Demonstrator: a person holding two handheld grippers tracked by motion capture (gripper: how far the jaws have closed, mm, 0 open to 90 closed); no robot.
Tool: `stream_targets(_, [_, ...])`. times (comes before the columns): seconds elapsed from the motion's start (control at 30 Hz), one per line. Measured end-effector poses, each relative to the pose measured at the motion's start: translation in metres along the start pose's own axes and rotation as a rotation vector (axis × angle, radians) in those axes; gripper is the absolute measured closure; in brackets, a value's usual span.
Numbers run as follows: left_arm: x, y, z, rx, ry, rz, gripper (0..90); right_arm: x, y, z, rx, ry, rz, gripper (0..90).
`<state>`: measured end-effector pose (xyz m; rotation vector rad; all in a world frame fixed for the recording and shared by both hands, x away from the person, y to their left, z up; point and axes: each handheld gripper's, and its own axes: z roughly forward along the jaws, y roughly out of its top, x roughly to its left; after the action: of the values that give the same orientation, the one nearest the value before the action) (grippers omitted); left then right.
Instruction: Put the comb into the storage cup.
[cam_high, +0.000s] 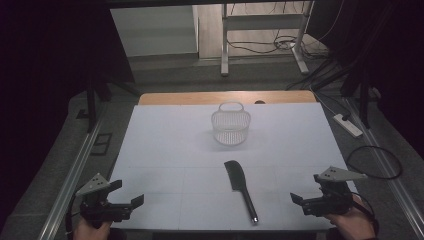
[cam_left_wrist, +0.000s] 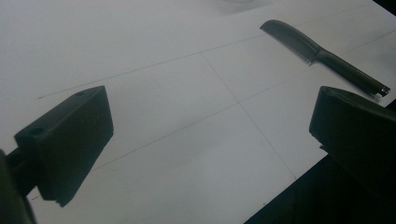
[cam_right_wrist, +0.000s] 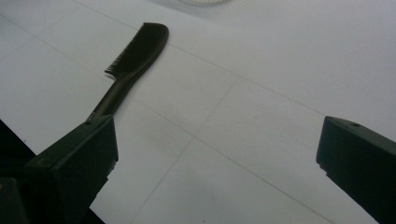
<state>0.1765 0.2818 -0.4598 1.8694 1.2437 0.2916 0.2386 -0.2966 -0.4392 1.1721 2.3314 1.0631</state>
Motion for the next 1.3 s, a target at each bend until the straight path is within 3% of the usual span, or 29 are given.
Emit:
stream_targets(0.2, [0.000,0.000,0.000,0.001,0.000,-0.001,0.3,0.002,0.006,0.003,-0.019,0.046,-0.019,0.0])
stream_targets(0.43, [0.000,0.000,0.000,0.002,0.000,-0.003,0.3,0.006,0.011,0.010,0.012,0.062,-0.051,0.0])
stream_targets(0.8, [0.001,0.000,0.000,0.001,-0.001,-0.010,0.3,0.011,0.020,0.016,0.012,0.091,-0.062,0.0])
stream_targets(1.1, [0.002,0.000,0.000,-0.002,-0.006,-0.014,0.3,0.020,0.025,0.027,0.029,0.160,-0.049,0.0])
stream_targets(1.3, [0.002,0.000,0.000,-0.004,-0.007,-0.016,0.3,0.027,0.028,0.033,0.039,0.160,-0.069,0.0])
